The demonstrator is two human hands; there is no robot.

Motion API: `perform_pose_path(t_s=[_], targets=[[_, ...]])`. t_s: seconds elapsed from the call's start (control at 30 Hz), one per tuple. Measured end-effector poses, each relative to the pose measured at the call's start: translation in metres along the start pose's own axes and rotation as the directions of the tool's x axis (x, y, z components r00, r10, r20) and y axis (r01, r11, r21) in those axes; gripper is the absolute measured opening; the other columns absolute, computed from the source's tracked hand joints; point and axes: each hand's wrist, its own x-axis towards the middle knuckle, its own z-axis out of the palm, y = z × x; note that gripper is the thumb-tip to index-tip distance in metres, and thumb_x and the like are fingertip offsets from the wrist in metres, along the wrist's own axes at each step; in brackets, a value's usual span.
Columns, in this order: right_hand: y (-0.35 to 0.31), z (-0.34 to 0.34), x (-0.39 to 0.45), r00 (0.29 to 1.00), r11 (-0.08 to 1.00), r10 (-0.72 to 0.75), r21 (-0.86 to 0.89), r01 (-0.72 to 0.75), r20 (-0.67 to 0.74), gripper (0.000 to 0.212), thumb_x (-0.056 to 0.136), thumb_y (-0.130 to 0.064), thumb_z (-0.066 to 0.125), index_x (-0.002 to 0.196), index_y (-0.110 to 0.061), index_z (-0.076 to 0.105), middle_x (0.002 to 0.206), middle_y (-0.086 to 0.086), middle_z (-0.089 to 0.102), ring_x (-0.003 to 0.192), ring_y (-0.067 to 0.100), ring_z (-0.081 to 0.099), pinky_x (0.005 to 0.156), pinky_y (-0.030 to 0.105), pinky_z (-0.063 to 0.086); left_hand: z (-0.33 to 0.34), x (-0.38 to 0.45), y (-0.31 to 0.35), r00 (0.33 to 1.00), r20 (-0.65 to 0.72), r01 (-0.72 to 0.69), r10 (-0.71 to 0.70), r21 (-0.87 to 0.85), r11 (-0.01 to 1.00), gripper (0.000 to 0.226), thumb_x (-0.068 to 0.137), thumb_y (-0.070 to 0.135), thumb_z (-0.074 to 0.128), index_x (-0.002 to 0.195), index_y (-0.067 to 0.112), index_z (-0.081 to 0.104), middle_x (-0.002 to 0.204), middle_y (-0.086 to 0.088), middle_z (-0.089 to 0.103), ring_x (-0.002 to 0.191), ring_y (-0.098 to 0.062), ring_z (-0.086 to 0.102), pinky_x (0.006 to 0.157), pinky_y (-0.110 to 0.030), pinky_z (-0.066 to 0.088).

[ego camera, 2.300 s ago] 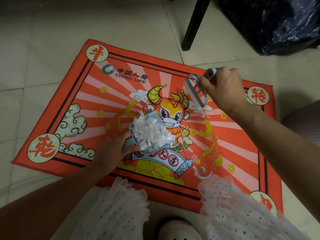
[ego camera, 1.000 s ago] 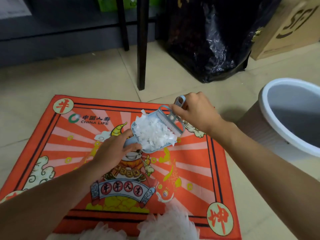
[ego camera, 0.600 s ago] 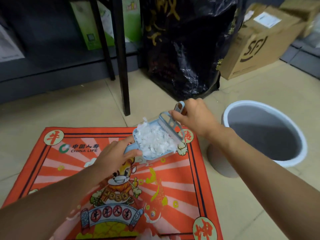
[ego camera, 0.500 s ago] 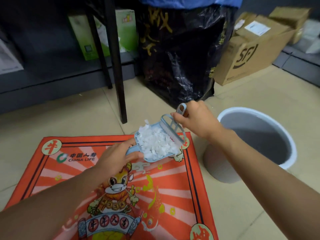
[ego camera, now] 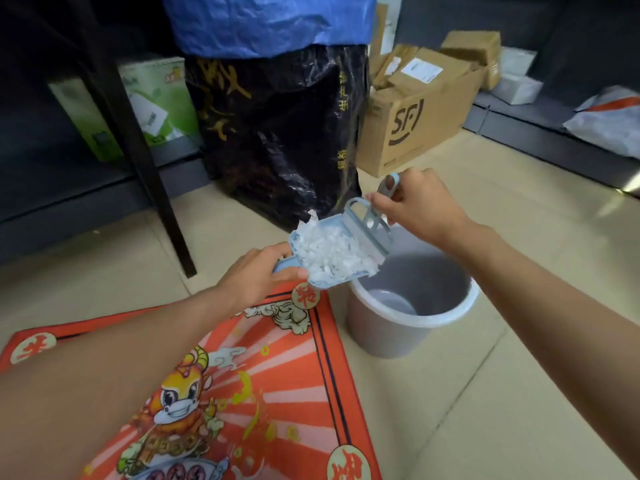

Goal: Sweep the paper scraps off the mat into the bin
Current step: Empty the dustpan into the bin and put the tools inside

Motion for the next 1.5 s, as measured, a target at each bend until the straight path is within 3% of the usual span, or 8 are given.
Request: perform_pose_path(t_s=[0.23,0.43,0.6,0.7,0.8,0.93,1.13,1.5], targets=[[0.066,-0.028,-0.035,0.975,0.975,0.22,-0.025,-0.221,-0.034,0.046,0.089,-0.049,0.054,0.067,-0.01,0.066,0.059,0.004,0.067,0.059,0.024,0.064,0.065,0.042,0.056,0.049,0.03,0.07,0.998,0.057,0.027,-0.027,0.011,1.0,0.03,0.084,0.055,0.063,0.1,0.029,0.061,0.078,0.004,0.06,0.076,-0.022,0.059,0.065,-0.032,0.041],[0.091,-0.026,-0.062,0.911,0.901,0.4,0.225,-0.371,-0.102,0.041,0.093,-0.041,0.058,0.073,-0.007,0.069,0.064,0.001,0.072,0.062,0.016,0.069,0.073,0.036,0.058,0.083,0.038,0.09,0.99,0.075,0.117,-0.122,0.075,0.99,0.045,0.086,0.057,0.061,0.104,0.015,0.058,0.1,-0.008,0.065,0.094,-0.03,0.06,0.07,-0.034,0.041],[0.094,-0.02,-0.069,0.857,0.802,0.512,0.394,-0.449,-0.066,0.039,0.094,-0.037,0.058,0.079,-0.004,0.071,0.069,0.008,0.074,0.051,0.009,0.066,0.054,0.015,0.051,0.095,0.042,0.088,0.978,0.12,0.156,-0.168,0.108,0.982,0.038,0.09,0.055,0.056,0.098,0.018,0.048,0.112,-0.013,0.062,0.102,-0.032,0.057,0.071,-0.033,0.036],[0.094,-0.016,-0.07,0.843,0.783,0.537,0.396,-0.479,-0.042,0.041,0.094,-0.037,0.059,0.078,-0.001,0.072,0.062,0.004,0.071,0.043,0.001,0.059,0.047,0.008,0.042,0.1,0.042,0.084,0.974,0.131,0.169,-0.185,0.124,0.978,0.041,0.089,0.055,0.056,0.102,0.017,0.049,0.113,-0.013,0.062,0.103,-0.032,0.057,0.071,-0.032,0.036],[0.093,-0.014,-0.073,0.842,0.817,0.534,0.305,-0.489,-0.079,0.049,0.093,-0.042,0.058,0.069,0.0,0.067,0.057,0.004,0.064,0.054,0.013,0.058,0.055,0.018,0.041,0.103,0.045,0.083,0.971,0.137,0.175,-0.195,0.144,0.974,0.043,0.09,0.055,0.055,0.105,0.015,0.049,0.114,-0.014,0.061,0.103,-0.032,0.057,0.073,-0.034,0.039],[0.09,-0.011,-0.078,0.864,0.828,0.5,0.323,-0.458,-0.055,0.037,0.092,-0.043,0.06,0.063,-0.021,0.067,0.06,0.01,0.054,0.055,0.018,0.044,0.05,0.02,0.034,0.102,0.046,0.087,0.973,0.138,0.156,-0.185,0.197,0.968,0.044,0.094,0.05,0.052,0.114,0.012,0.048,0.115,-0.015,0.059,0.105,-0.033,0.056,0.074,-0.034,0.04],[0.08,0.01,-0.083,0.876,0.811,0.482,0.372,-0.451,0.009,0.031,0.091,-0.035,0.064,0.072,-0.012,0.071,0.058,-0.004,0.065,0.054,0.006,0.056,0.054,0.013,0.043,0.095,0.043,0.095,0.981,0.125,0.111,-0.148,0.264,0.958,0.04,0.096,0.046,0.05,0.116,0.011,0.046,0.11,-0.015,0.059,0.1,-0.033,0.056,0.07,-0.034,0.038],[0.086,0.012,-0.085,0.842,0.838,0.519,0.284,-0.467,-0.148,0.031,0.094,-0.032,0.057,0.077,-0.009,0.07,0.063,-0.001,0.069,0.055,0.003,0.061,0.055,0.015,0.043,0.094,0.041,0.095,0.986,0.099,0.105,-0.136,0.273,0.956,0.041,0.096,0.042,0.05,0.126,0.015,0.045,0.111,-0.014,0.059,0.098,-0.032,0.058,0.072,-0.034,0.043]])
